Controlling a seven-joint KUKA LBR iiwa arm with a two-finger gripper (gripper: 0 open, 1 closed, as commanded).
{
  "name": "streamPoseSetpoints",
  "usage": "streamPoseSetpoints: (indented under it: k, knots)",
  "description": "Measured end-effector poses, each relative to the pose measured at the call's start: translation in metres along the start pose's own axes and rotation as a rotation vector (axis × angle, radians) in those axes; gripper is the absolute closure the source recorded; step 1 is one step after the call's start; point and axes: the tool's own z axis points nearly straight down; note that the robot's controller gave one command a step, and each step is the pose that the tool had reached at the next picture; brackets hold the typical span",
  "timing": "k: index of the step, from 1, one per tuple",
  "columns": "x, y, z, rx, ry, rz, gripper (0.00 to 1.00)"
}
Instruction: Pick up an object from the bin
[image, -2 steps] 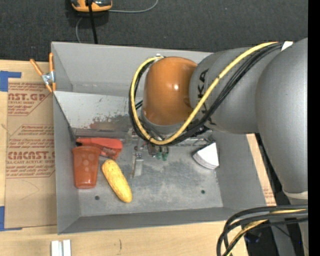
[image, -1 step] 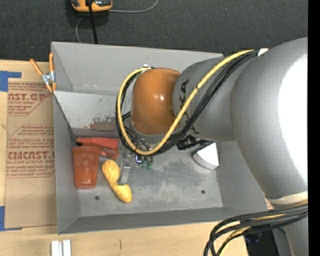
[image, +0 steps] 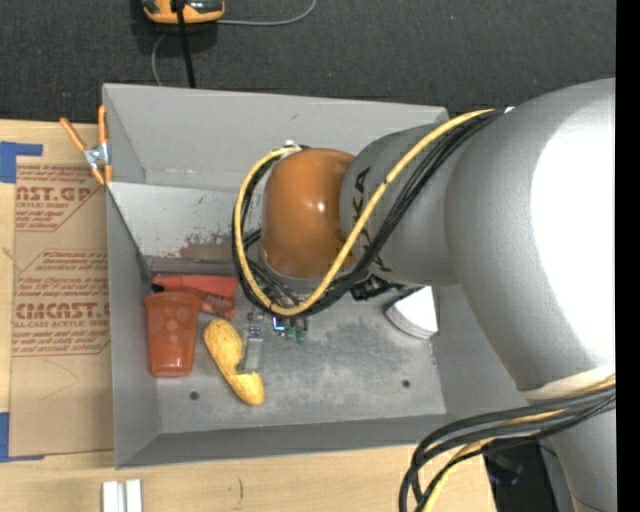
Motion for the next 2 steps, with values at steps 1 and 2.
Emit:
streamPoseSetpoints:
  k: [1,2]
  knots:
    - [0.007,0.013,0.033,-0.003,0.005,-0.265,0.00]
    - [0.021,0.043,0.045,-0.002,-0.001,-0.386,1.00]
